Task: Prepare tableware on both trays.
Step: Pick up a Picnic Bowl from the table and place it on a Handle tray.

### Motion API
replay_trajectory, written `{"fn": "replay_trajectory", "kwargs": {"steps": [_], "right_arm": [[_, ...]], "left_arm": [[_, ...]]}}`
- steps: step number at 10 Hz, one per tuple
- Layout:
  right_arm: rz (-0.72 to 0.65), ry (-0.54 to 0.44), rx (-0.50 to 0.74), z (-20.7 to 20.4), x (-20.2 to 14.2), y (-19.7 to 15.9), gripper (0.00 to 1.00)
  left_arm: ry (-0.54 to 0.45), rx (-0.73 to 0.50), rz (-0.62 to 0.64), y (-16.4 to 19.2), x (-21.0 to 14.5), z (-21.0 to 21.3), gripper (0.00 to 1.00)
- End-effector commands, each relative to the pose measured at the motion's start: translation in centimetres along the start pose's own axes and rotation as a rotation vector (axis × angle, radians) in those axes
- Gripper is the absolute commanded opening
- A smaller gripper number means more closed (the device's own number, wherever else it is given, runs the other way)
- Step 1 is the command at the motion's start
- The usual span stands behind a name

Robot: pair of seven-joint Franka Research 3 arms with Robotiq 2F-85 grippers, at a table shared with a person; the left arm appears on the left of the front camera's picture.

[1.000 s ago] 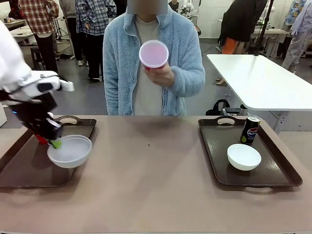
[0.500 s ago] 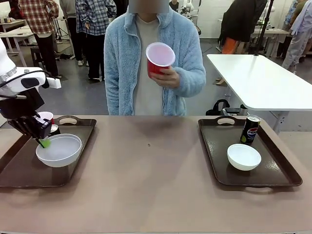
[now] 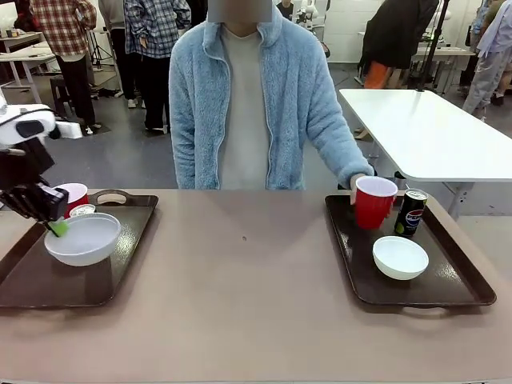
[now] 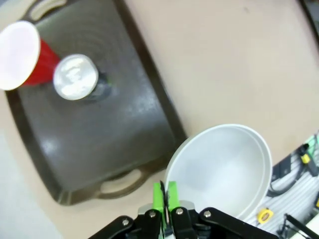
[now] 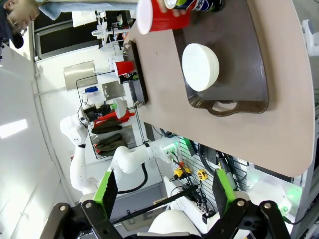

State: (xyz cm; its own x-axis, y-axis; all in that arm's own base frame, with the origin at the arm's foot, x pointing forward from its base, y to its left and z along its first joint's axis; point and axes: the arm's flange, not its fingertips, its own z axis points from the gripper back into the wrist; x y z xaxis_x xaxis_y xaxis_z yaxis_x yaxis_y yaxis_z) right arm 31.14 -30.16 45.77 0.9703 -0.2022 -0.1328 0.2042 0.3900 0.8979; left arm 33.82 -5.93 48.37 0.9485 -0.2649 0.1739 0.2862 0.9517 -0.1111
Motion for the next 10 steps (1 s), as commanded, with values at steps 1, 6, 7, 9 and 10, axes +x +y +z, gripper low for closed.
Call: {"fn": "replay_trajectory", "kwargs": {"steps": [1,6,7,9,10], "right_arm": [[0.005,0.008,0.001,-0.1,-0.4,-0.1,1.00],[0.005,0.008,0.001,-0.1,-0.4,-0.1,1.00],[0.005,0.008,0.001,-0.1,-0.4,-0.1,1.00],[0.005,0.008,0.001,-0.1,-0.4,-0.1,1.00],[0.005,0.008,0.001,-0.1,-0.4,-0.1,1.00]], "left_arm": [[-0.019,0.009,0.059,4.0,0.2,0.5,0.04],[0.001,0.110,0.129,8.7,0.2,-3.8,0.04],[0.006,0.123,0.129,9.1,0.2,-5.0,0.04],[0.015,0.114,0.120,9.5,-0.2,-7.2,0.04],[0.036,0.130,0.117,9.5,-0.3,-8.2,0.04]]}}
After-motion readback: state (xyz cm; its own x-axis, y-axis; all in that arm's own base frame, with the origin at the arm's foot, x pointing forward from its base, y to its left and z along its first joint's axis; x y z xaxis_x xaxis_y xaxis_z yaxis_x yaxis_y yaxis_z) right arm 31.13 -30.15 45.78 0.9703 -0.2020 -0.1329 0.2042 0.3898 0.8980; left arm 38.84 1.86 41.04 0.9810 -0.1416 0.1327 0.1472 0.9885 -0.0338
